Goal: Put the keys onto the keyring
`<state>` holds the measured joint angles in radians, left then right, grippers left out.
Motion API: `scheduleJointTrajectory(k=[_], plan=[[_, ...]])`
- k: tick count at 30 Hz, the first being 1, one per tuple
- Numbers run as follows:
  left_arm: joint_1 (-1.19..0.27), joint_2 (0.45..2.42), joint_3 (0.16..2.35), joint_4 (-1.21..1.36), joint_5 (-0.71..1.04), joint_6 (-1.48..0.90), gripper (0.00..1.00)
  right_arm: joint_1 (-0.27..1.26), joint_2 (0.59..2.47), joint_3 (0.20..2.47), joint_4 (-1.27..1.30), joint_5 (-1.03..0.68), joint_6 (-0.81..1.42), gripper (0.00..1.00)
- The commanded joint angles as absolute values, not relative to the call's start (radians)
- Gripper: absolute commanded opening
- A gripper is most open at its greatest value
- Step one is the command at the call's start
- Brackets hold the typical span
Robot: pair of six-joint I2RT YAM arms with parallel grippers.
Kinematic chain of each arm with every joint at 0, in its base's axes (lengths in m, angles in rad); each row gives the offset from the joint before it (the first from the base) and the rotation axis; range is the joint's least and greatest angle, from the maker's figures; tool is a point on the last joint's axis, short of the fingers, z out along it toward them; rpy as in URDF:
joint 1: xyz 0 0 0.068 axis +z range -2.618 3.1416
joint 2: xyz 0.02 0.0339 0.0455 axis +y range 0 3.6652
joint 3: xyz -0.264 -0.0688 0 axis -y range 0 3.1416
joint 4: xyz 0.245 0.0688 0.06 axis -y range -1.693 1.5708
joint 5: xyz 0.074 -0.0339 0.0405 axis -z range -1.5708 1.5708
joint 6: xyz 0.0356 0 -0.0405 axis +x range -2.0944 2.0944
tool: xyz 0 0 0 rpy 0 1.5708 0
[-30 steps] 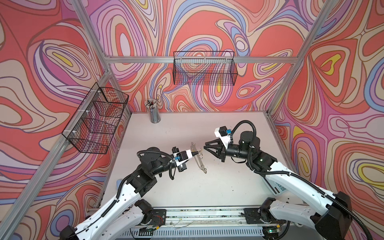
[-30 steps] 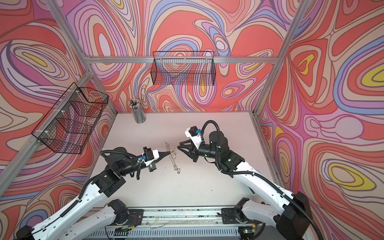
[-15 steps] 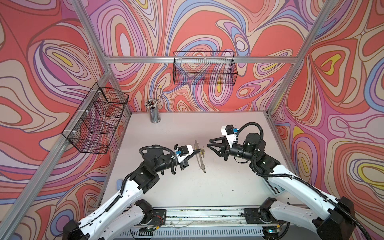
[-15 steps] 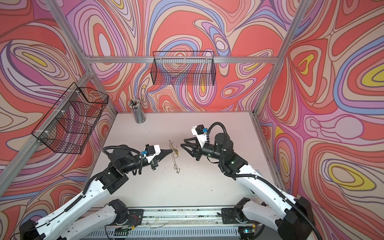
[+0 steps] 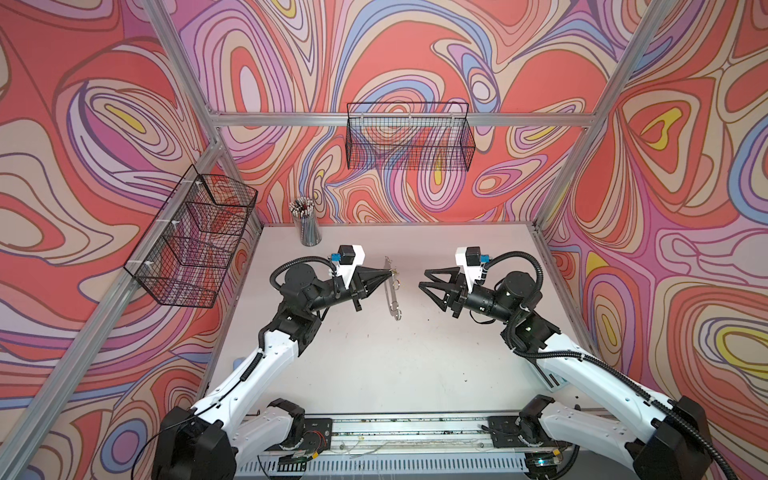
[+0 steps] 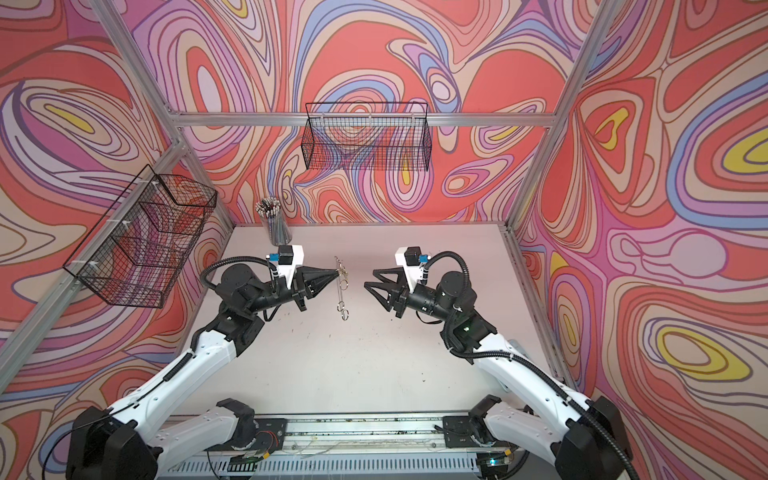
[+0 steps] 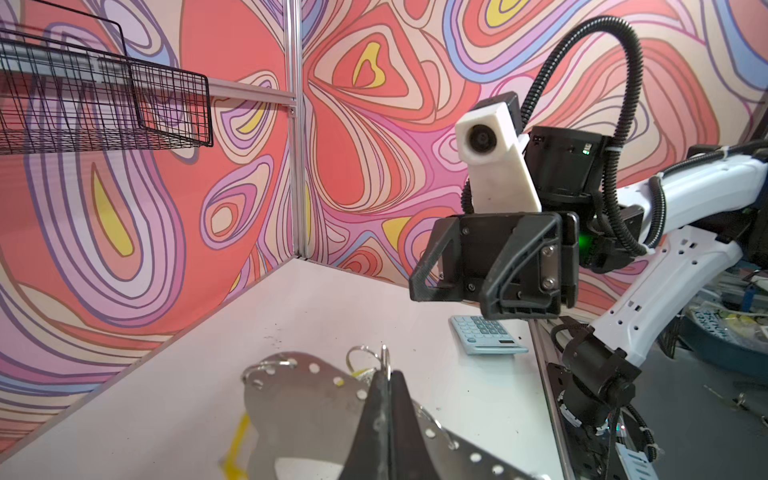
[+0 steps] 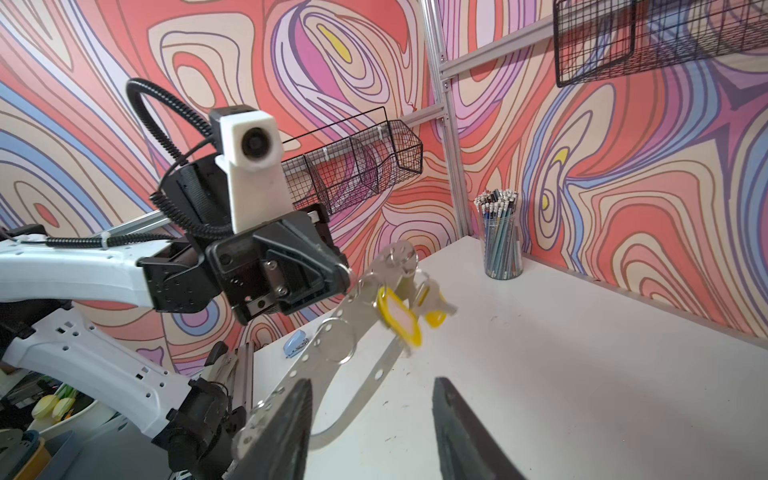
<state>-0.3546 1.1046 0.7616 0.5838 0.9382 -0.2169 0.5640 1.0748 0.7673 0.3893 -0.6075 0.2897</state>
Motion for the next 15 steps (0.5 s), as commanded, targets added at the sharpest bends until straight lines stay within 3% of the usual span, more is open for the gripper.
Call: scheduleJointTrajectory(k=[1,6,15], plan=[[-0.334,1.11,0.804,0.741,1.069,-0.302,0.0,0.562,1.118,0.824,0.406,-0.682,0.291,0.48],[-0.327,1.138,0.786,0.905,1.103,-0.383,0.0,0.562,1.183,0.878,0.427,-0.758,0.293,0.39],[-0.314,1.167,0.781,1.03,1.155,-0.496,0.0,0.562,1.256,0.972,0.454,-0.849,0.314,0.4]])
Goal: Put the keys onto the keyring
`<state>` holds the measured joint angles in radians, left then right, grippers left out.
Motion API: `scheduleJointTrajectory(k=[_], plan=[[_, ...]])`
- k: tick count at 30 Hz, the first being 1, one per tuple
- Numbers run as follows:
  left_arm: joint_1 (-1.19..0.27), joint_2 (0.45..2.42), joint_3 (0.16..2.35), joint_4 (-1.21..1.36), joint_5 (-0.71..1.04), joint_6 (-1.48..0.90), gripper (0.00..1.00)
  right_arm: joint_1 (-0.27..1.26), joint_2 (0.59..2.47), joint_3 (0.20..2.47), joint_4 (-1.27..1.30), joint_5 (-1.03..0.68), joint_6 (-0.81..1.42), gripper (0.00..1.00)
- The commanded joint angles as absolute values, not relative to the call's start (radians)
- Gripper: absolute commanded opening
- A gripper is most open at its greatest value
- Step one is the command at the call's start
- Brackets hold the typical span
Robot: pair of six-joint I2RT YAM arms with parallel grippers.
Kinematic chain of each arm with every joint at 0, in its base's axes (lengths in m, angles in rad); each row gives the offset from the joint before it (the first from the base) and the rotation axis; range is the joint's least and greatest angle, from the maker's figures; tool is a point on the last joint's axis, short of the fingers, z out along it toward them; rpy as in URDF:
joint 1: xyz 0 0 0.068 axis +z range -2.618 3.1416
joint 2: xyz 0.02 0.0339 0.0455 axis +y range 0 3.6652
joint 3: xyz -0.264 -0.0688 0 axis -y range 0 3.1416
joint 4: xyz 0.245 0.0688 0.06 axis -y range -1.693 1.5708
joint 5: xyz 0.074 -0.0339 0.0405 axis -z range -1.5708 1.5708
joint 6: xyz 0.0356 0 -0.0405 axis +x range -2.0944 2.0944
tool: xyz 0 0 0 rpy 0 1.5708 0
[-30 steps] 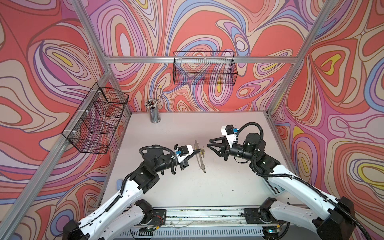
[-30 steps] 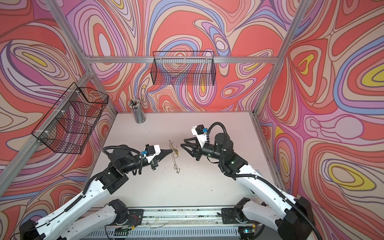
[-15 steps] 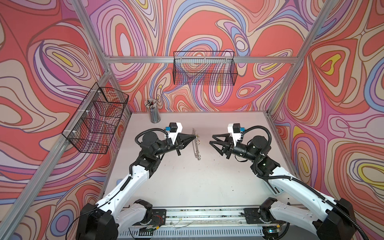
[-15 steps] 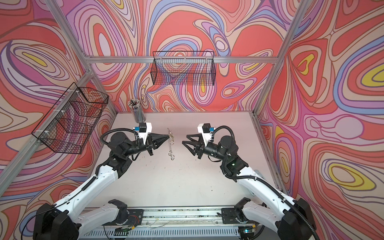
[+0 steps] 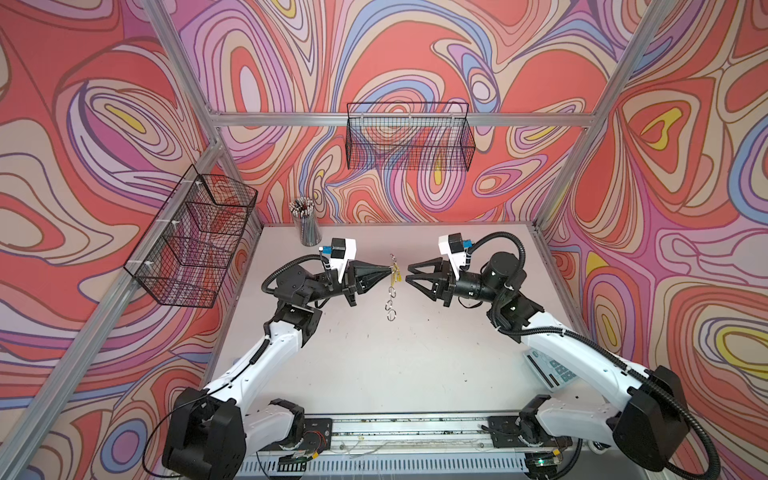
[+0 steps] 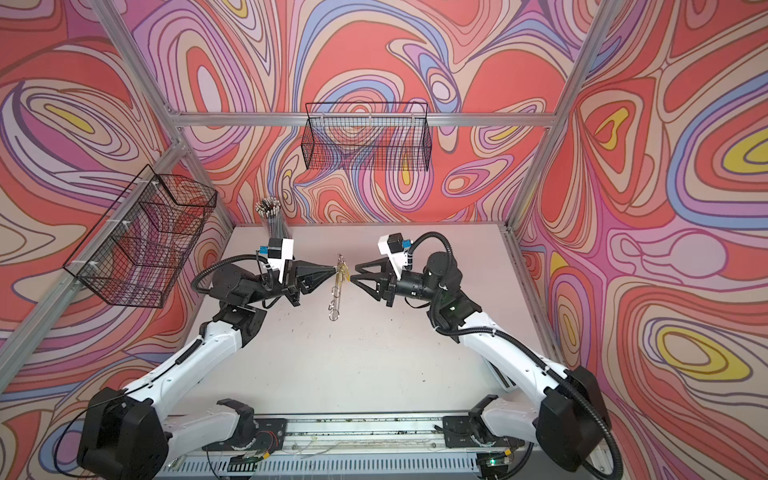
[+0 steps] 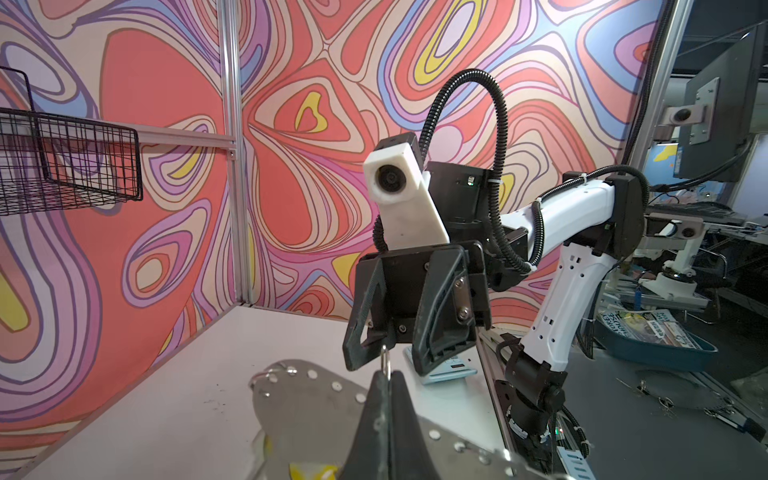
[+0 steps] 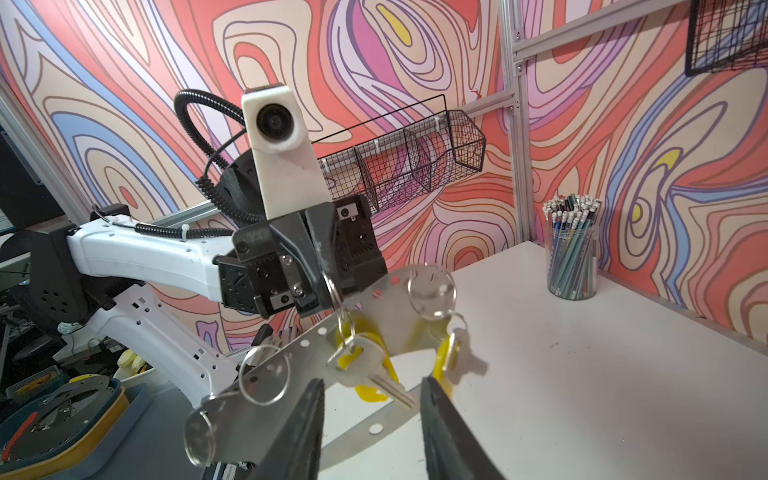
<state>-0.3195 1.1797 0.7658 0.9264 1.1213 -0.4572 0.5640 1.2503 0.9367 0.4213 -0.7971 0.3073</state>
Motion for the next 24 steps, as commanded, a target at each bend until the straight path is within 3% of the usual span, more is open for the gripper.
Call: scheduleJointTrajectory(k=[1,5,8,17,24], plan=[[-0.314,1.162,0.781,1.013,1.153,-0.488,0.0,0.561,1.261,0.979,0.456,-0.854,0.314,0.4],[-0.313,1.148,0.771,0.992,1.134,-0.47,0.0,0.562,1.273,0.998,0.451,-0.875,0.309,0.39],[-0.314,1.149,0.769,1.013,1.125,-0.495,0.0,0.564,1.281,1.009,0.436,-0.882,0.293,0.32],[-0.314,1.16,0.758,1.064,1.104,-0.559,0.0,0.616,1.294,1.046,0.353,-0.825,0.204,0.31],[-0.313,1.167,0.755,1.086,1.104,-0.579,0.0,0.629,1.302,1.063,0.326,-0.797,0.184,0.25]])
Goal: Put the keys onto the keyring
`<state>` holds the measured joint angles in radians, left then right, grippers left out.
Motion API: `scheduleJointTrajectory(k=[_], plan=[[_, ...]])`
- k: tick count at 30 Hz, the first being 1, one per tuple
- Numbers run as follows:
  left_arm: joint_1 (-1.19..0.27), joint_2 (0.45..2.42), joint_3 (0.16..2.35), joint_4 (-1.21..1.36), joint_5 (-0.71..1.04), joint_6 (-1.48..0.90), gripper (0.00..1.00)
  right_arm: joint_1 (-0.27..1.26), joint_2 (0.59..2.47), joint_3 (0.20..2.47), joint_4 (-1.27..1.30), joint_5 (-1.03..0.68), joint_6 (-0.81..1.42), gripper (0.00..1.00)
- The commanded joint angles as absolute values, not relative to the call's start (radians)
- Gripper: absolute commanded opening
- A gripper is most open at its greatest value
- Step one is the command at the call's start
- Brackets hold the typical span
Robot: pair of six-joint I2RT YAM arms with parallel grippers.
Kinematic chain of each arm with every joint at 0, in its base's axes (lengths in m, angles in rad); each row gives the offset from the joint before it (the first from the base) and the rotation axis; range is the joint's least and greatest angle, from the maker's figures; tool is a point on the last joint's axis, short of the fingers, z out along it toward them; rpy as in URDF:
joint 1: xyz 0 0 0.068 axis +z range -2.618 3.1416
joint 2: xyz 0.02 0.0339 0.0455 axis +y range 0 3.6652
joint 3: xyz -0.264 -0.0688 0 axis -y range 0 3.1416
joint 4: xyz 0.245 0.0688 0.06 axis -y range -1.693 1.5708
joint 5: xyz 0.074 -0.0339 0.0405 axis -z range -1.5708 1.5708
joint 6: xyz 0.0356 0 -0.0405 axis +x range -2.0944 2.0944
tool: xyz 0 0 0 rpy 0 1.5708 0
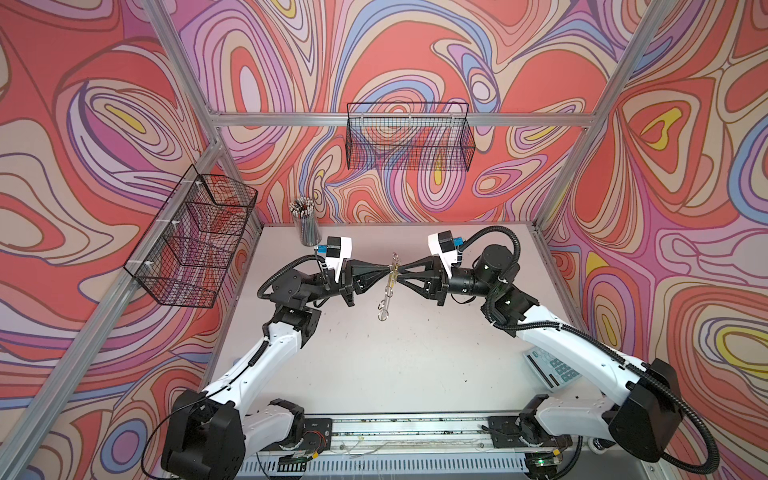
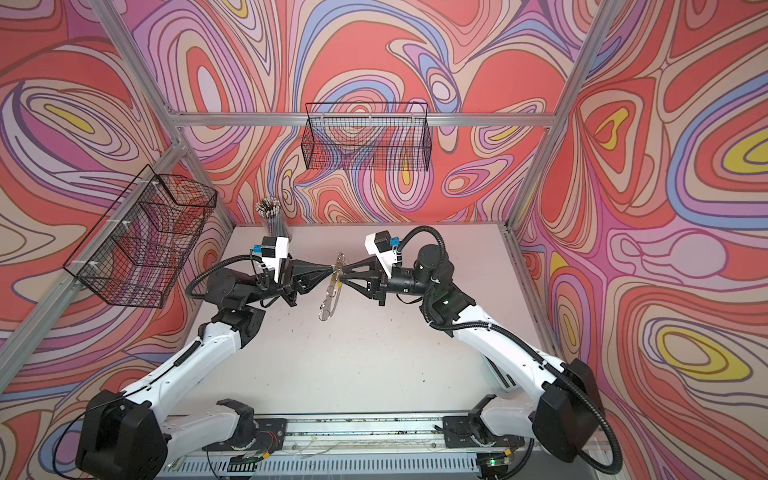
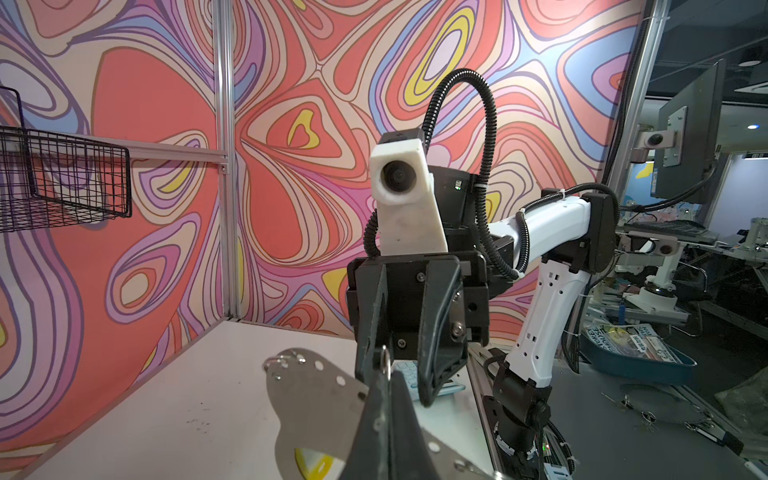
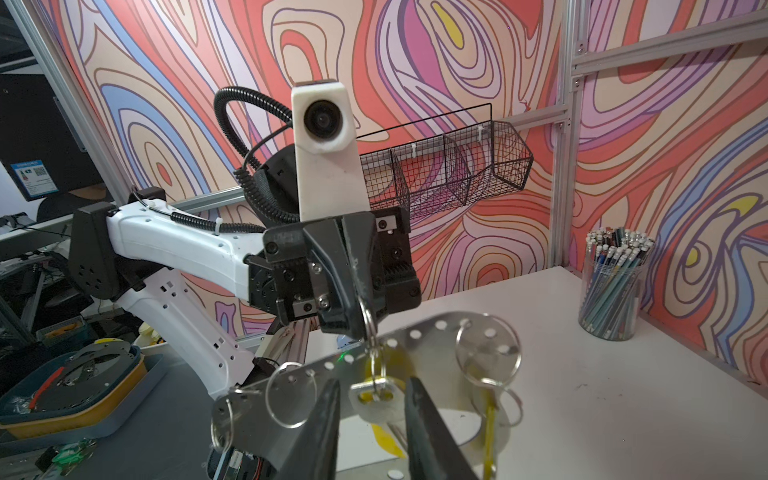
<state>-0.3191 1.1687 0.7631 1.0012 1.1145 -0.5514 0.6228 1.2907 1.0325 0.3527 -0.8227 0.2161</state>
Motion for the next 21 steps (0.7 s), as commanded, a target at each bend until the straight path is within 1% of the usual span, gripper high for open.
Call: scheduleJointTrajectory(k=[1,6,10,13,16,18,21], plan=[[-0.314,1.167,0.753,1.087,1.106,-0.578,0.0,0.629,1.302,1.066,0.321,-0.791,0.181,0.24],[-0.314,1.168,0.752,1.086,1.11,-0.578,0.0,0.629,1.292,1.056,0.335,-0.755,0.175,0.23],[-0.314,1.169,0.751,1.083,1.11,-0.576,0.0,0.629,1.275,1.043,0.346,-0.725,0.162,0.28],[-0.313,1.17,0.75,1.082,1.111,-0.58,0.0,0.629,1.274,1.044,0.349,-0.729,0.162,0.29],[-0.314,1.171,0.75,1.084,1.108,-0.58,0.0,0.63,1.283,1.057,0.335,-0.753,0.16,0.24],[-0.313,1.171,0.749,1.085,1.106,-0.582,0.0,0.631,1.285,1.056,0.333,-0.757,0.157,0.17],[-0.313,1.173,0.749,1.085,1.103,-0.583,0.0,0.637,1.281,1.049,0.334,-0.762,0.148,0.17]])
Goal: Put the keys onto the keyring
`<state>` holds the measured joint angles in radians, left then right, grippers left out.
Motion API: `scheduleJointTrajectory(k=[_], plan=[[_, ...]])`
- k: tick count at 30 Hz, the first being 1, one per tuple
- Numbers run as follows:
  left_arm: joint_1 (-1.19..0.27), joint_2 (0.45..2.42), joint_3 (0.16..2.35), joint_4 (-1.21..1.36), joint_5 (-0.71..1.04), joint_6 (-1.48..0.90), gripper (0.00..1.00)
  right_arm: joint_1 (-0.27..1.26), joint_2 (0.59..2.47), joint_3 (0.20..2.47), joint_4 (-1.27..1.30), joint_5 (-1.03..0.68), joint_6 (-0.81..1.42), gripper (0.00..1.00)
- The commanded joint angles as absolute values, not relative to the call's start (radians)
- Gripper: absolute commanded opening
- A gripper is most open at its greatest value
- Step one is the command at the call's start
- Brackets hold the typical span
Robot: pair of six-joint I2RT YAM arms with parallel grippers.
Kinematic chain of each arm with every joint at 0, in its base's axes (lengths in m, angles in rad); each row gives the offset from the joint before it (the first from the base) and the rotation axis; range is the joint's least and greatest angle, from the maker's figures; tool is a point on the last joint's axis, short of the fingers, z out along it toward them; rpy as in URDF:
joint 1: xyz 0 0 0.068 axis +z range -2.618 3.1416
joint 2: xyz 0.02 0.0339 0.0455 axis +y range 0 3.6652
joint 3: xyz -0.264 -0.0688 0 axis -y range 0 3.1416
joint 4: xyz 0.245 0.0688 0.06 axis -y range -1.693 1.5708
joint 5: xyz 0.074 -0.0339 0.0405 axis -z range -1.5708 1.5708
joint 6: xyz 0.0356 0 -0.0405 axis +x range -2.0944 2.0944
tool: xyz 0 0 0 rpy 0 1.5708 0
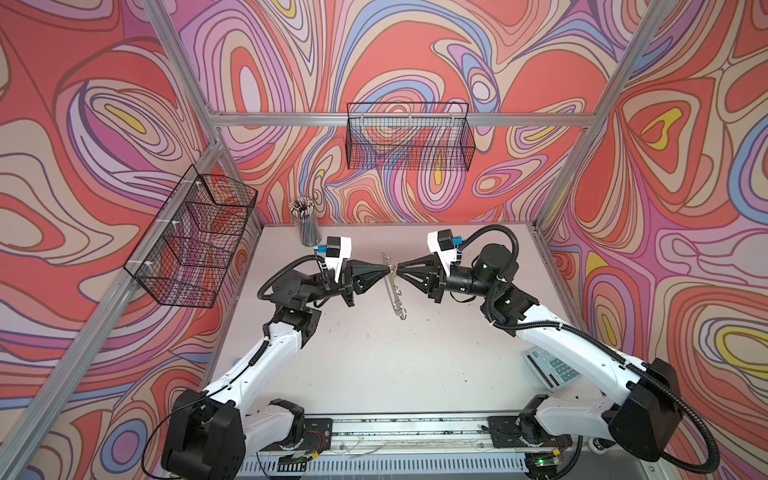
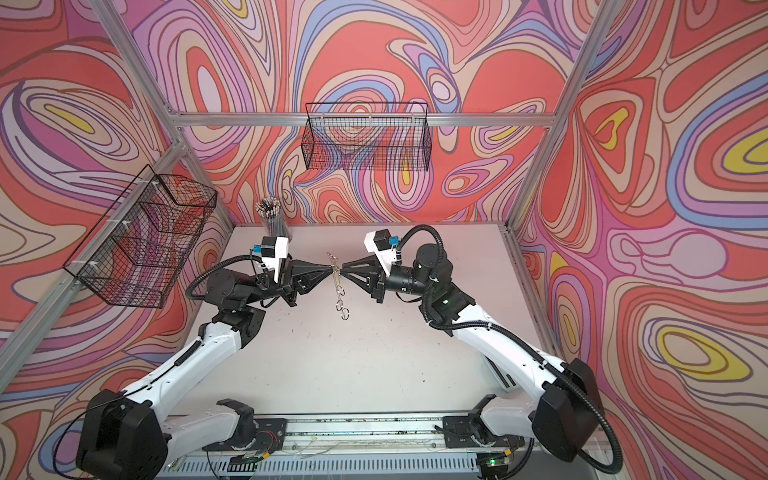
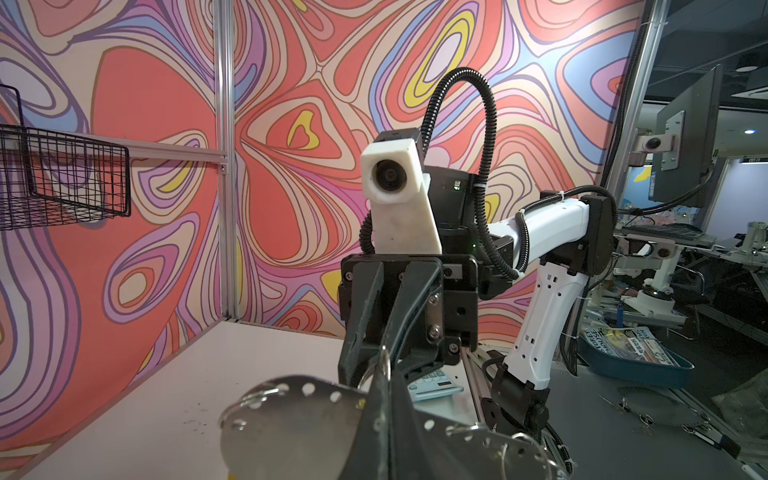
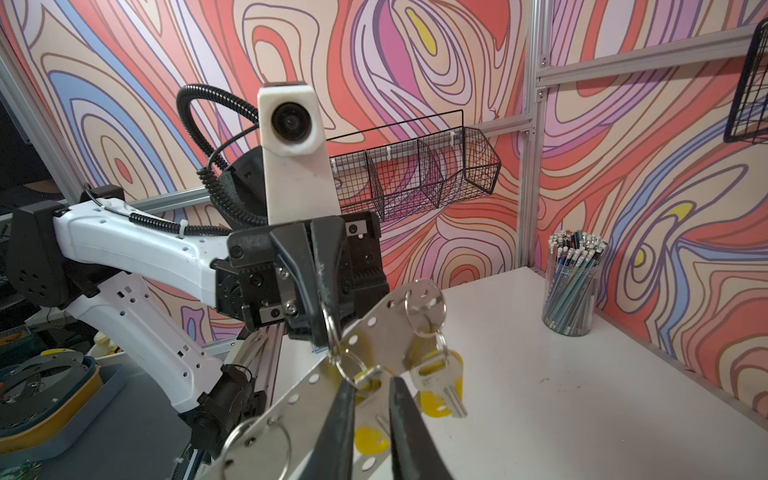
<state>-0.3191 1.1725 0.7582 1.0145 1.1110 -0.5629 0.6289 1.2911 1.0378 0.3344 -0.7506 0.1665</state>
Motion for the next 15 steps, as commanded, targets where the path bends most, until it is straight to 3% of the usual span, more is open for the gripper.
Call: scheduleJointTrajectory(k=[1,5,7,15], plan=[[-0.314,1.175,0.749,1.086,1.103,-0.585,0.0,0.641,1.279,1.046,0.34,-0.762,0.146,0.17],[-0.314,1.184,0.75,1.099,1.103,-0.599,0.0,0.653,1.279,1.045,0.338,-0.761,0.13,0.14],[-0.313,1.183,0.749,1.105,1.1,-0.601,0.0,0.654,1.279,1.047,0.326,-0.758,0.12,0.01],[-0.314,1.192,0.742,1.161,1.068,-0.638,0.0,0.661,1.279,1.027,0.322,-0.758,0.114,0.0]])
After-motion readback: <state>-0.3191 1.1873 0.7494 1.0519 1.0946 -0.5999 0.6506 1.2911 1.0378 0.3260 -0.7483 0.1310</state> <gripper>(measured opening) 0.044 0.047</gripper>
